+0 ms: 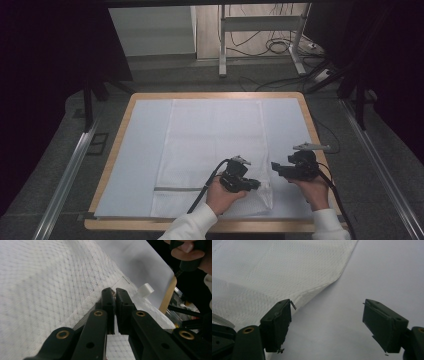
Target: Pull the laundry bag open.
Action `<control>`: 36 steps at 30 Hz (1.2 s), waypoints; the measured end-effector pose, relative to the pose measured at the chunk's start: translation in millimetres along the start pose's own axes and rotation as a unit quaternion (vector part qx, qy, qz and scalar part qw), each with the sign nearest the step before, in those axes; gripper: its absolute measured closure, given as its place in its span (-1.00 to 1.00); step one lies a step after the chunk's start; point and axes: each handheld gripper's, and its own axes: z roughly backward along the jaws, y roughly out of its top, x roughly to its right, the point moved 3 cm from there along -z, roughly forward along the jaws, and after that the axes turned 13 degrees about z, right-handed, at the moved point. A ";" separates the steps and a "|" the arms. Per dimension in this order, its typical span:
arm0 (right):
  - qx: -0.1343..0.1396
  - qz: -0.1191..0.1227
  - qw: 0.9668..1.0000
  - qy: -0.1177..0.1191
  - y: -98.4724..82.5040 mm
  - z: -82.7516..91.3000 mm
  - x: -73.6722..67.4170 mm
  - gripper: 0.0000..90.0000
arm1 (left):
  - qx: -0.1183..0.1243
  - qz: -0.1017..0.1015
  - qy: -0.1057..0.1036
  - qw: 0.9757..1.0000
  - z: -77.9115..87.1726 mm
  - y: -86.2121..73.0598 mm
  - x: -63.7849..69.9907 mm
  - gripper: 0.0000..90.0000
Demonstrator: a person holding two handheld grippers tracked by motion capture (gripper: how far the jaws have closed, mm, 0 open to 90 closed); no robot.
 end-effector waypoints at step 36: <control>0.014 -0.082 0.995 0.056 11.0 8.8 -17.8 -0.68 | 0.029 -0.001 0.002 1.000 29.0 0.1 -6.5 0.93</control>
